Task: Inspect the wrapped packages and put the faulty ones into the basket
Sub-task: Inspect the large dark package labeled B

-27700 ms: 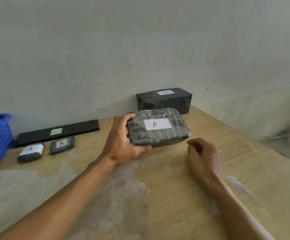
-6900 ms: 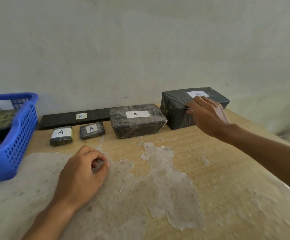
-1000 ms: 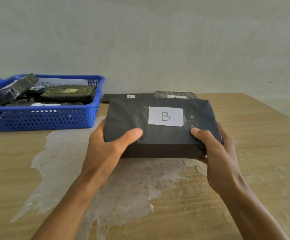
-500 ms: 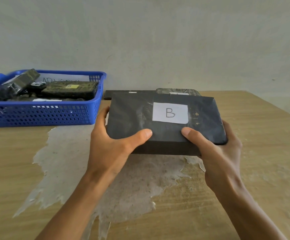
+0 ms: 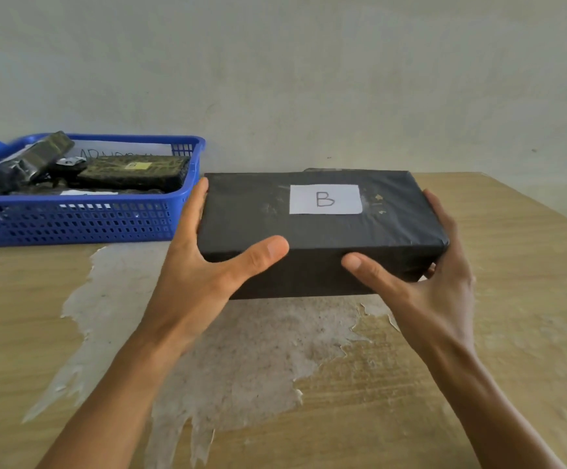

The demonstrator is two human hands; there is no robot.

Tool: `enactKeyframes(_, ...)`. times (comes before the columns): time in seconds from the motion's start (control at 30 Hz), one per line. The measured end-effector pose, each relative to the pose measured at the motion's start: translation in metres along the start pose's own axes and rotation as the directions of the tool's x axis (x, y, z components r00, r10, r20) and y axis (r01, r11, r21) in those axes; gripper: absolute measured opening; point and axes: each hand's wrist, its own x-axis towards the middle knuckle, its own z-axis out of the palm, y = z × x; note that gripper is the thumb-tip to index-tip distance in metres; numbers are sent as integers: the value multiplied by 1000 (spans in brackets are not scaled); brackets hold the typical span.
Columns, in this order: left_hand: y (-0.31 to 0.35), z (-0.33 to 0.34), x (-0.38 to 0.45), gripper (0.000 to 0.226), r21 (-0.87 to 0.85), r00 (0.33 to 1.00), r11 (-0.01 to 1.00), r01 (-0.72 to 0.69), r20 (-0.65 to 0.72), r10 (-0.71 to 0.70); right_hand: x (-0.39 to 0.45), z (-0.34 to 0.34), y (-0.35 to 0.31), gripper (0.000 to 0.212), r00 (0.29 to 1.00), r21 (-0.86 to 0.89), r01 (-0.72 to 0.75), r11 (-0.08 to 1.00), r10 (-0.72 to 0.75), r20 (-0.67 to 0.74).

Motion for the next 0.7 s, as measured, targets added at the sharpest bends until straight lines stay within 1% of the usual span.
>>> enactKeyframes(0.07,-3,-4,2,122,-15,997,1000,-8,73,9,1,-2,2,114,999,-8,-16,1000,16,-29)
enactKeyframes(0.13,-6,-6,4,121,-25,995,999,-32,98,34,2,-2,3,110,999,-3,-27,1000,27,-34)
enactKeyframes(0.2,-8,-6,5,117,-48,995,998,-43,90,47,1,-2,2,101,999,14,-31,999,31,-24)
enactKeyframes(0.3,-9,-6,6,113,-88,996,996,-13,91,22,2,-3,0,86,998,84,-59,995,59,10)
enactKeyframes(0.47,-10,-3,4,107,-58,996,998,8,90,-3,5,-4,0,80,991,222,-129,967,118,62)
enactKeyframes(0.57,-10,0,3,100,-47,996,999,17,86,-13,6,-3,3,75,984,241,-178,954,172,47)
enactKeyframes(0.7,-12,4,3,99,-20,997,998,53,53,-51,6,-2,7,65,976,221,-217,951,215,33)
